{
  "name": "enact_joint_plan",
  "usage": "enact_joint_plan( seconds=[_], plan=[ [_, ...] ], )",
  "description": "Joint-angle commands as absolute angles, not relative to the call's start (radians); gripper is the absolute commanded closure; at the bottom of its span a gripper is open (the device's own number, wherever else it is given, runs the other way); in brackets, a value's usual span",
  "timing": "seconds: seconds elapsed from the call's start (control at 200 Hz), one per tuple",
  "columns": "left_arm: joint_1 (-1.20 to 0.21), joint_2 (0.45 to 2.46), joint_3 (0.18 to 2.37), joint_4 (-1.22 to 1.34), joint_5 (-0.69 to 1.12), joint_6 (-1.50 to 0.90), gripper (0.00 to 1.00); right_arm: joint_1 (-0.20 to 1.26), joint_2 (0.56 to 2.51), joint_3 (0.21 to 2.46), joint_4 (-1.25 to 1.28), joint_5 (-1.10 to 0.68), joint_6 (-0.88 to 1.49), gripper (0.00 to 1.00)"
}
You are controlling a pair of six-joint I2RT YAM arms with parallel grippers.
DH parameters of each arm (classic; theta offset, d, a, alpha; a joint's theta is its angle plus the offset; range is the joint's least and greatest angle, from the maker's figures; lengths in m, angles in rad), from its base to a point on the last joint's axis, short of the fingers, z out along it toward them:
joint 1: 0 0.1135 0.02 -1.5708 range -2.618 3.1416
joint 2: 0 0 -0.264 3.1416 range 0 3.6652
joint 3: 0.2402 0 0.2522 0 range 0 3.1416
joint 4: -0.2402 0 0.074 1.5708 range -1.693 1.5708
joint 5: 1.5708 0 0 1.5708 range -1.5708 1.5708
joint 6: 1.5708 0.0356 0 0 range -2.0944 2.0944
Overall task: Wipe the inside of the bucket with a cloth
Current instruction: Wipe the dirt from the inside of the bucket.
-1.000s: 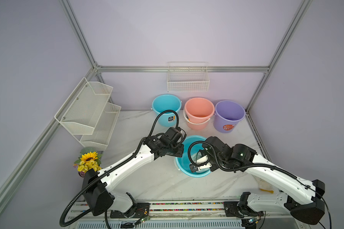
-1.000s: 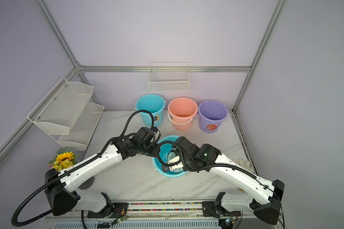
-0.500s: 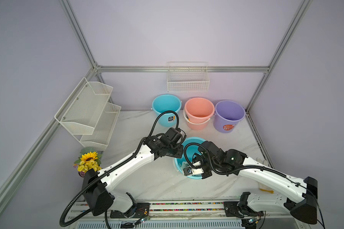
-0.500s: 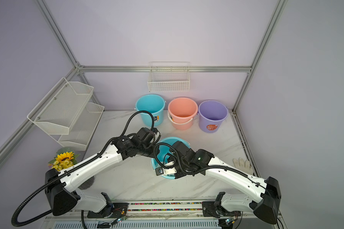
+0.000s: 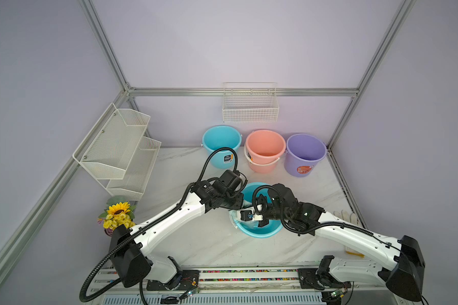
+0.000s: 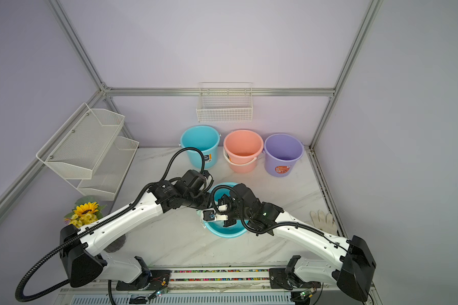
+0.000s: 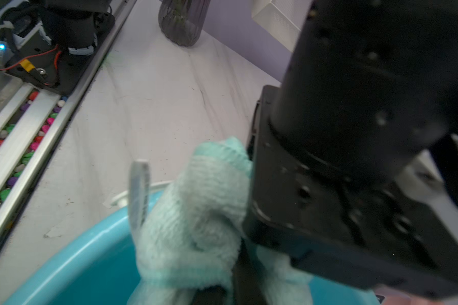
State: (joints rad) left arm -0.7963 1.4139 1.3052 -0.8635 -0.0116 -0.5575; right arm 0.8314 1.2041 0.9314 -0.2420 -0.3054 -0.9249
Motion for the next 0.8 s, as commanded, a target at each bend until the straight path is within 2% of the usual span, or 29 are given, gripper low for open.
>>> enact_joint_plan(
  seconds=[0.0, 0.24, 0.455, 0.795],
  plan=[
    [-0.799, 1.387, 1.338, -0.792, 0.005, -0.568, 1.0, 0.761, 1.2, 0.965, -0.164, -0.32, -1.0, 1.0],
    [-0.798, 1.398, 1.339, -0.786, 0.012, -0.569, 1.0, 0.745, 1.231, 0.974, -0.128, -0.136, -1.133, 1.0],
    [-0.799, 1.404, 1.343, -0.784, 0.015, -0.567, 1.0, 0.779, 1.242, 0.953, -0.013, -0.064, -1.183, 1.0],
    [-0.799, 1.404, 1.344, -0.78, 0.014, -0.566, 1.0, 0.818, 1.326, 0.95, -0.026, 0.125, -1.319, 1.0]
  ],
)
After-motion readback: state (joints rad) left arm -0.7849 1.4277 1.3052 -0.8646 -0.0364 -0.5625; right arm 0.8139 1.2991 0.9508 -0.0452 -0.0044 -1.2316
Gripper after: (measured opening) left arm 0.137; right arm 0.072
